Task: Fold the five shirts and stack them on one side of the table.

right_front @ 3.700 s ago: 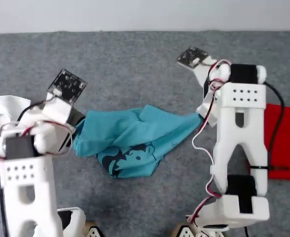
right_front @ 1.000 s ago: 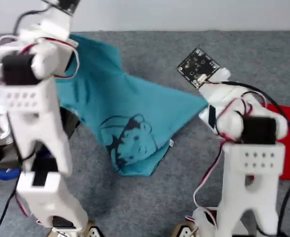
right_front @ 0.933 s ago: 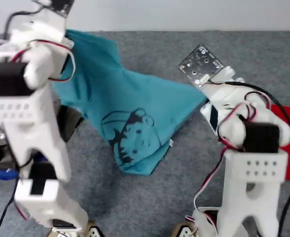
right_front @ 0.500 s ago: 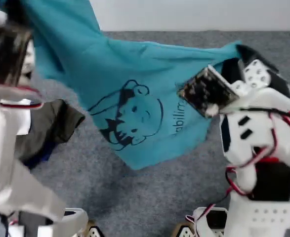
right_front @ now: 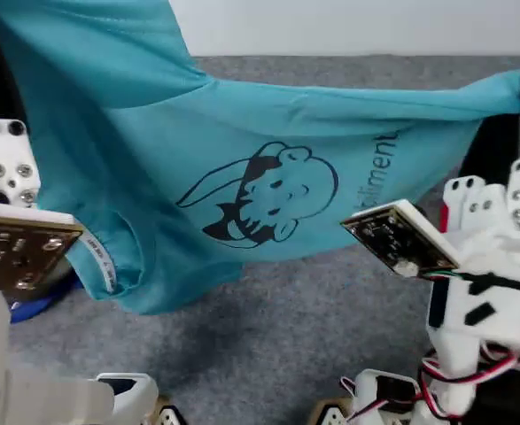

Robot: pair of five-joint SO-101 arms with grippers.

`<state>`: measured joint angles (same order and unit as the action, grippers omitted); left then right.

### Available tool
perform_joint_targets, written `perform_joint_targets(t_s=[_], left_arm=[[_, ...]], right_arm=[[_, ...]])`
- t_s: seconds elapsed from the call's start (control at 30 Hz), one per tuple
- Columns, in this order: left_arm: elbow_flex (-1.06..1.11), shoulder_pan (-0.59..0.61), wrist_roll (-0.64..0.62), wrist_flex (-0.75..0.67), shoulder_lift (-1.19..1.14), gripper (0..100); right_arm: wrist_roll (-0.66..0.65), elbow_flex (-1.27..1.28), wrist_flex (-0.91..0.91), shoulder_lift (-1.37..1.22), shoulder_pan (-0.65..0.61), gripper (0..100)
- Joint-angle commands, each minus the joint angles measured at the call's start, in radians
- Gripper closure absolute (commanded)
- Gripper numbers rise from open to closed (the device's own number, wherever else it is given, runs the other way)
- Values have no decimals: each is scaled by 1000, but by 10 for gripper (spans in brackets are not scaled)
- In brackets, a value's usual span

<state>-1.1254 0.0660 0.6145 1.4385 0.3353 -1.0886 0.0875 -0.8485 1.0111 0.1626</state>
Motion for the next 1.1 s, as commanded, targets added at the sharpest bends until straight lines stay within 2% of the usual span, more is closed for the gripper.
perform_joint_targets(t_s=[0.0,0.27,0.6,0.73,0.87,1.07], left_arm=[[-27,-3,15,-5,17,986],[-30,-3,15,44,120,986],[-28,6,23,68,203,986],[-27,5,23,78,129,986],[-27,-2,23,164,-20,986],[-30,2,23,201,-281,986]], right_arm=[[-11,-5,2,27,24,988],[-57,-3,-206,174,93,988],[-60,20,-288,300,185,988],[-123,149,-249,257,171,988],[-198,315,-177,206,104,988],[-206,516,-39,113,8,988]])
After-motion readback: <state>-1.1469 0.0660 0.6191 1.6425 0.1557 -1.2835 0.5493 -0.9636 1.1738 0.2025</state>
